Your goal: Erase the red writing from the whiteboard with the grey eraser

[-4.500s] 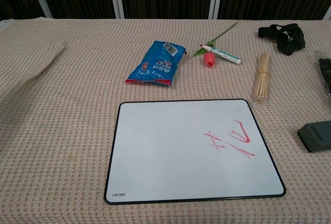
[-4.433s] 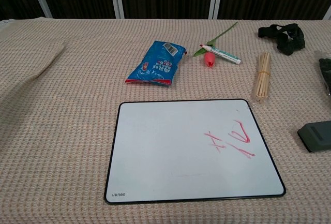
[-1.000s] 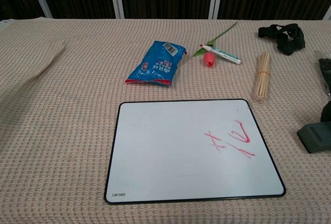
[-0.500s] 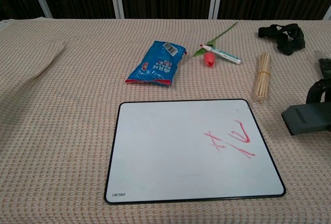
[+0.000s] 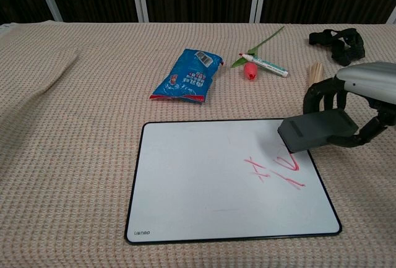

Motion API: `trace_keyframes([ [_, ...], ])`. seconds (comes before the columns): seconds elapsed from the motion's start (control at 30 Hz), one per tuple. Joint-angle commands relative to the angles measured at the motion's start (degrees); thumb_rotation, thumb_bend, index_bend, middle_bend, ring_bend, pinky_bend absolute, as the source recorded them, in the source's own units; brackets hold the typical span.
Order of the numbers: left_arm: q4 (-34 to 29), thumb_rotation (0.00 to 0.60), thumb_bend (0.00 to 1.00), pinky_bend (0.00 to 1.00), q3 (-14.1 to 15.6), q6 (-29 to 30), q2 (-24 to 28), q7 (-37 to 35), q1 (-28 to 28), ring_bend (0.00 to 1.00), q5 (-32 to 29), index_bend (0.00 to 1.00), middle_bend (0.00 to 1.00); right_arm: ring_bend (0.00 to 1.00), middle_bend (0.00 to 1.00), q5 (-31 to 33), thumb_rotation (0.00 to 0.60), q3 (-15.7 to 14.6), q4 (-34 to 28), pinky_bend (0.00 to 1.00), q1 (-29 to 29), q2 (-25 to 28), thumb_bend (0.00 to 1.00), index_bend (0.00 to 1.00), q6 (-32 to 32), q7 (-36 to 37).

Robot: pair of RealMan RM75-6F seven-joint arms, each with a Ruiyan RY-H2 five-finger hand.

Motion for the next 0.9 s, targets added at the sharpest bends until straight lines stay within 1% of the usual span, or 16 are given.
trace_keyframes([
  [0.03, 0.1, 0.600, 0.56, 0.08, 0.0, 0.0, 0.1, -0.1, 0.0, 0.00, 0.0, 0.16, 0.05, 0.49, 0.48, 4.7, 0.600, 2.4, -1.5, 0.43, 2.0, -3.1, 0.44, 0.48, -2.0, -5.2],
  [0.1, 0.1, 0.600, 0.56, 0.08, 0.0, 0.0, 0.1, -0.3, 0.0, 0.00, 0.0, 0.16, 0.05, 0.49, 0.48, 7.7, 0.600, 3.5, -2.1, 0.43, 2.9, -4.7, 0.44, 0.48, -2.6, -8.8],
  [0.2, 0.2, 0.600, 0.56, 0.07, 0.0, -0.1, 0.1, -0.3, 0.0, 0.00, 0.1, 0.16, 0.05, 0.50, 0.48, 11.4, 0.600, 4.4, -2.4, 0.44, 4.1, -6.6, 0.44, 0.48, -3.5, -12.1],
  [0.43, 0.2, 0.600, 0.56, 0.07, 0.0, -0.3, 0.1, -0.4, -0.1, 0.00, 0.0, 0.16, 0.05, 0.51, 0.48, 17.8, 0.600, 4.7, -1.3, 0.45, 5.4, -12.4, 0.44, 0.48, -1.9, -19.4],
  [0.73, 0.3, 0.600, 0.56, 0.07, 0.0, -0.4, 0.1, -0.4, -0.2, 0.00, -0.1, 0.16, 0.05, 0.51, 0.48, 21.8, 0.600, 4.3, -0.3, 0.45, 7.2, -15.8, 0.44, 0.48, -2.1, -22.5],
  [0.9, 0.3, 0.600, 0.56, 0.07, -0.1, -0.5, 0.2, -0.5, -0.2, 0.00, -0.3, 0.16, 0.05, 0.51, 0.49, 22.6, 0.600, 3.4, -0.5, 0.45, 7.3, -15.5, 0.44, 0.49, -1.8, -22.8],
])
